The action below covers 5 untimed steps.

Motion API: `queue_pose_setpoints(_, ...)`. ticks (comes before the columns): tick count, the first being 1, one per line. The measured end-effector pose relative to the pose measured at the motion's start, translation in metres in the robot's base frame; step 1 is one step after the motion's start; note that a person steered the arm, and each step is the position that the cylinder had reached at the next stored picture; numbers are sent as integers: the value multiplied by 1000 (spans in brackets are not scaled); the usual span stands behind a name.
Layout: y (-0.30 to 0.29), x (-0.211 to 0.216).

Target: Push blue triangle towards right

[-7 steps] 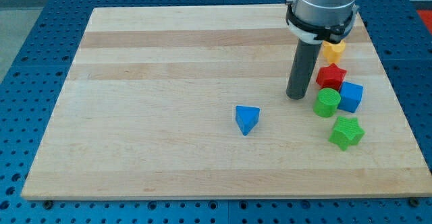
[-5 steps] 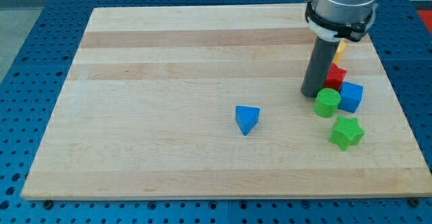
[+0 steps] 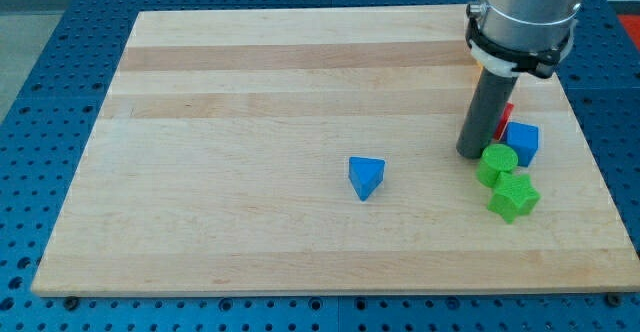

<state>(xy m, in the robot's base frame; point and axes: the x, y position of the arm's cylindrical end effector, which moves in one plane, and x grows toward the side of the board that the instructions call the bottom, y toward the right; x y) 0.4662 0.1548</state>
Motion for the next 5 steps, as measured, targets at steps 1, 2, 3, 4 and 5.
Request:
queue_pose_setpoints(1, -13, 2)
queue_pose_setpoints(2, -13, 2)
queue_pose_setpoints(3, -10, 9)
queue_pose_setpoints(4, 7, 16)
queue_pose_setpoints(5, 7, 16)
